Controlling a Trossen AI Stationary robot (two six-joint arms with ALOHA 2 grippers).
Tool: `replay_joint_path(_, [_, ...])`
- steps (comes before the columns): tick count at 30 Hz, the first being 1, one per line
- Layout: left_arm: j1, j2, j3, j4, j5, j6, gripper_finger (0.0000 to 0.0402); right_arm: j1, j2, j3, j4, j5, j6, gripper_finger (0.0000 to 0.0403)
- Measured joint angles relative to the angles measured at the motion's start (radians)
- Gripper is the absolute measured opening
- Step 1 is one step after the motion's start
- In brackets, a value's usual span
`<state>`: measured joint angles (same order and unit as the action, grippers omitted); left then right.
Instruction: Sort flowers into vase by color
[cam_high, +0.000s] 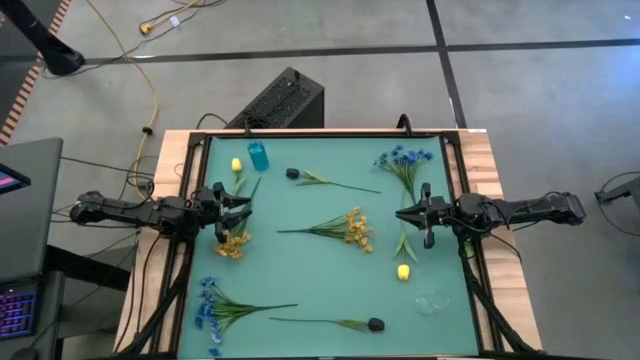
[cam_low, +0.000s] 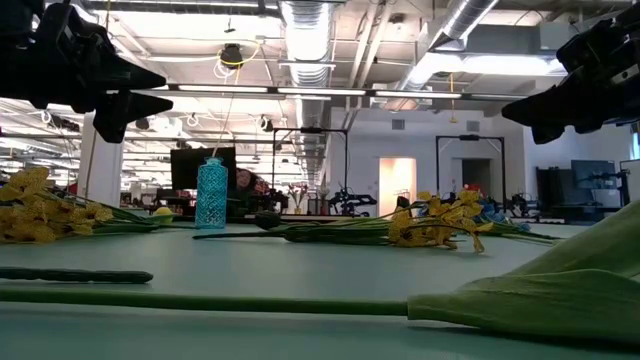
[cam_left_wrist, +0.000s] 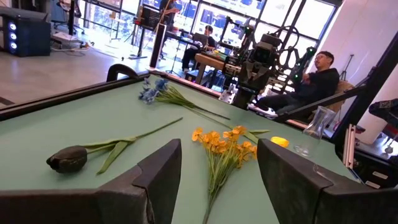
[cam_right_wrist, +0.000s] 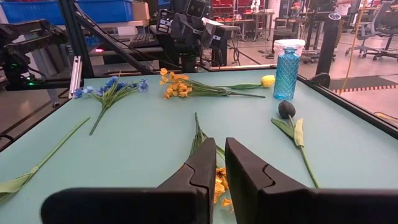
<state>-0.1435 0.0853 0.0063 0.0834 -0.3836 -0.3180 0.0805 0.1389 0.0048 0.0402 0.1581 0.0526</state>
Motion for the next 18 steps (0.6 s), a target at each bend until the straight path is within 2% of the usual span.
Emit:
replay_joint_path(13, [0.000, 0.000, 0.000, 0.006, -0.071, 0.121, 0.0199, 0.000, 0.000, 0.000, 0.000, 0.000, 0.000, 0.0064])
replay_joint_path(18, [0.000, 0.000, 0.000, 0.022, -0.217, 0.121, 0.0199, -0.001, 0.000, 0.000, 0.000, 0.002, 0.000, 0.0064])
